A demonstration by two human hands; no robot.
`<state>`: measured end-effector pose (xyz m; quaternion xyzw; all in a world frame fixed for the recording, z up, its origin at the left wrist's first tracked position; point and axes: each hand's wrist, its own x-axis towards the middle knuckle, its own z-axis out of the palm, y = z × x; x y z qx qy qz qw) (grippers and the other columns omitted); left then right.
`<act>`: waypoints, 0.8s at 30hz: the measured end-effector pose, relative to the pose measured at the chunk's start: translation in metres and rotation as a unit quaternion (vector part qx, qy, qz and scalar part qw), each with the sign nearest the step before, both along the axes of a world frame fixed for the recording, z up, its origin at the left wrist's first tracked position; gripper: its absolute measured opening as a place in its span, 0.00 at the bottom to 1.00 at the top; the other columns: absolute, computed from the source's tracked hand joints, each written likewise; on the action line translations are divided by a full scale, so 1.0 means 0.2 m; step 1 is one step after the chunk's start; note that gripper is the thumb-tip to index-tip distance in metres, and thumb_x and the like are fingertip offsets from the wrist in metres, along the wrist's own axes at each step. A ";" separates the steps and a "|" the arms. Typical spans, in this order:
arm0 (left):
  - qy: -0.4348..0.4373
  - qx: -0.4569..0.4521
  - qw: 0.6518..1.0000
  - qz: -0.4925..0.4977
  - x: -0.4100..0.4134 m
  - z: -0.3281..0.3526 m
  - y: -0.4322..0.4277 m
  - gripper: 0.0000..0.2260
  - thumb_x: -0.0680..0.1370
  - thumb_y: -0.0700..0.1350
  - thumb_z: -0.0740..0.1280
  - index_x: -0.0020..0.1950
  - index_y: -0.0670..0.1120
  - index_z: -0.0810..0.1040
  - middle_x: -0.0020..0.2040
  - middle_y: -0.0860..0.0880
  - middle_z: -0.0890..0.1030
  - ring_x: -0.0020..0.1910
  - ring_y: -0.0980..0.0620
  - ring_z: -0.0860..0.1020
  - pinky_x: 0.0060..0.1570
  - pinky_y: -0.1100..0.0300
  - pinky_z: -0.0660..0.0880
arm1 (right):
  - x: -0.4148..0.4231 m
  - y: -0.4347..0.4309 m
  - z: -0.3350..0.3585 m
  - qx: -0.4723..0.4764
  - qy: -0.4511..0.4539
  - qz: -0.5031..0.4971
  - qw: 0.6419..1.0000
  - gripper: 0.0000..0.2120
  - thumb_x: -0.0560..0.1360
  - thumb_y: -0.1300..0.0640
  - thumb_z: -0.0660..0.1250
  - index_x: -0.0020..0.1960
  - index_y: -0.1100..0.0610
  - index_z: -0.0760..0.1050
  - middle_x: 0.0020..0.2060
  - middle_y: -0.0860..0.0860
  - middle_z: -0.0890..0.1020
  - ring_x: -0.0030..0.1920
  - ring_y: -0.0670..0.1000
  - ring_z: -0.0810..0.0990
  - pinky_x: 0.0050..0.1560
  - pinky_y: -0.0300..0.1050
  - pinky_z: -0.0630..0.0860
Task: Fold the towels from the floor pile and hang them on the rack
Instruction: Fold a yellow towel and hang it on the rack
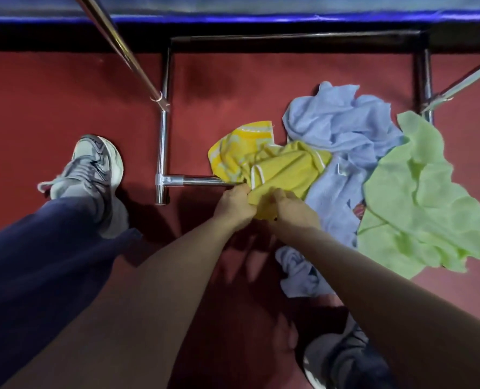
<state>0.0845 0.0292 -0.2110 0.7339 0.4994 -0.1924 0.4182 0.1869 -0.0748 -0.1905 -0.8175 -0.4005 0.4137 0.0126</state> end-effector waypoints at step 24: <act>-0.370 -0.264 0.866 0.209 0.04 1.60 -0.06 0.11 0.77 0.33 0.68 0.51 0.48 0.84 0.40 0.50 0.83 0.41 0.54 0.80 0.54 0.55 0.80 | -0.04 -0.20 1.18 0.192 -0.048 -0.155 0.968 0.12 0.74 0.53 0.57 0.34 0.55 0.68 0.40 0.63 0.81 0.44 0.63 0.79 0.40 0.48 0.64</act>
